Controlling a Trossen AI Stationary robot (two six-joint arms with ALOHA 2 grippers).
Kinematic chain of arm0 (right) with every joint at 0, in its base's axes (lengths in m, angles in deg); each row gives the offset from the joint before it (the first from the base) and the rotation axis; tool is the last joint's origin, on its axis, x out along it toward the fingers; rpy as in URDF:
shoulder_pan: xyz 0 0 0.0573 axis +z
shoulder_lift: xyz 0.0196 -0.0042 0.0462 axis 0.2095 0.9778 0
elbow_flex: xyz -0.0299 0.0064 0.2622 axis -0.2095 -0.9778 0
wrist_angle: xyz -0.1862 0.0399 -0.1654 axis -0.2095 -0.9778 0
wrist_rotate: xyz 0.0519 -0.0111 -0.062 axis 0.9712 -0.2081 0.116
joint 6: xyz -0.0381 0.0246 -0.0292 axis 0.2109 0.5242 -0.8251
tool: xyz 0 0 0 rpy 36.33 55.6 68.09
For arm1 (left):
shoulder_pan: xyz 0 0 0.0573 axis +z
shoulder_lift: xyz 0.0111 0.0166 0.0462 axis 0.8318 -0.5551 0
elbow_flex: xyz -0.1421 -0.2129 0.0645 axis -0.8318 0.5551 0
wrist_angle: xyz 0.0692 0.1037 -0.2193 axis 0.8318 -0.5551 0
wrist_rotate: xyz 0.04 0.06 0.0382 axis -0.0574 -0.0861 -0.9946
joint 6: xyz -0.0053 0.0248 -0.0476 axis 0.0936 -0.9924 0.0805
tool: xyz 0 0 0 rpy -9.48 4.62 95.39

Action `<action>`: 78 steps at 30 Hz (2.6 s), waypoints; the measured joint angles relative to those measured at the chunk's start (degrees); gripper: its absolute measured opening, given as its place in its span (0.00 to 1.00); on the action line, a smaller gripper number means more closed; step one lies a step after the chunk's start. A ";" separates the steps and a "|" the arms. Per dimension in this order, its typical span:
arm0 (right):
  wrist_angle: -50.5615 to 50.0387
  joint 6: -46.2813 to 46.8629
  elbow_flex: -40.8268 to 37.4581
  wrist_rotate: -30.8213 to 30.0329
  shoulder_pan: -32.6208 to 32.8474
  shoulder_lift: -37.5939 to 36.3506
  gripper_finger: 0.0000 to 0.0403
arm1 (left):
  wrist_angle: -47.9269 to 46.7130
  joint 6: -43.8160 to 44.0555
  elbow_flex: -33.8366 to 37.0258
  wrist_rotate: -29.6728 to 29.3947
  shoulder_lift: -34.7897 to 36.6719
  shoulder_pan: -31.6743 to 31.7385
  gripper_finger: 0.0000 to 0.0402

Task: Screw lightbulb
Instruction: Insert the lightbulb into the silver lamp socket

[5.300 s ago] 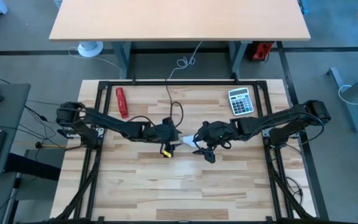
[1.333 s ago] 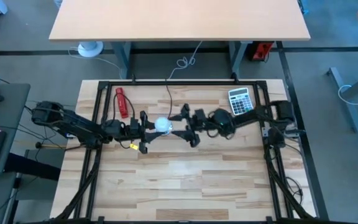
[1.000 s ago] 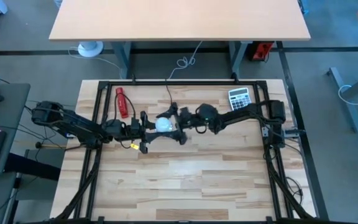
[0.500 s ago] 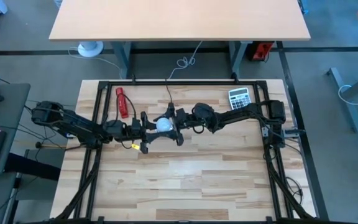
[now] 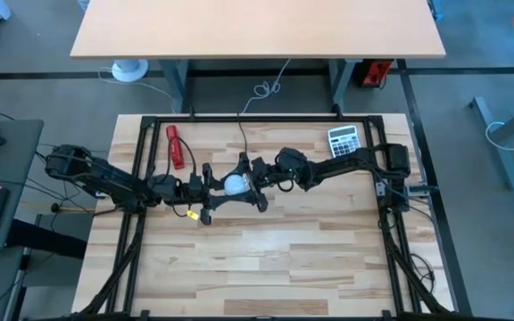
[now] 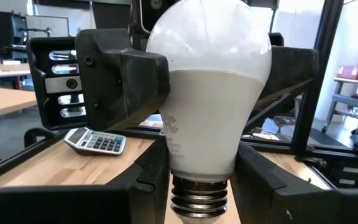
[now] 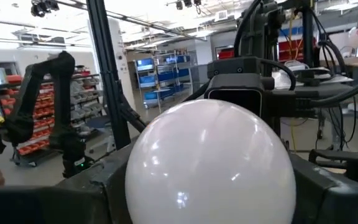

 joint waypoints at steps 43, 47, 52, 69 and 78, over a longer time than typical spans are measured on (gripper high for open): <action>-32.84 -12.19 13.44 14.19 -13.33 11.02 0.66 | -61.41 12.98 0.48 -16.55 25.90 0.27 0.79; -36.28 -13.78 13.60 14.73 -13.50 10.79 0.66 | -62.84 15.39 0.48 -17.64 21.82 0.28 0.79; -40.50 -15.28 13.64 15.04 -14.44 10.76 0.66 | -58.36 14.76 0.48 -18.56 14.20 0.47 0.78; -48.90 -11.71 13.71 10.87 -10.86 10.21 0.66 | -15.23 13.90 0.35 -17.07 -20.26 1.80 0.78; -49.67 -10.94 13.62 2.51 -7.72 10.23 0.66 | -1.66 14.93 -2.97 -15.02 -32.37 2.27 0.78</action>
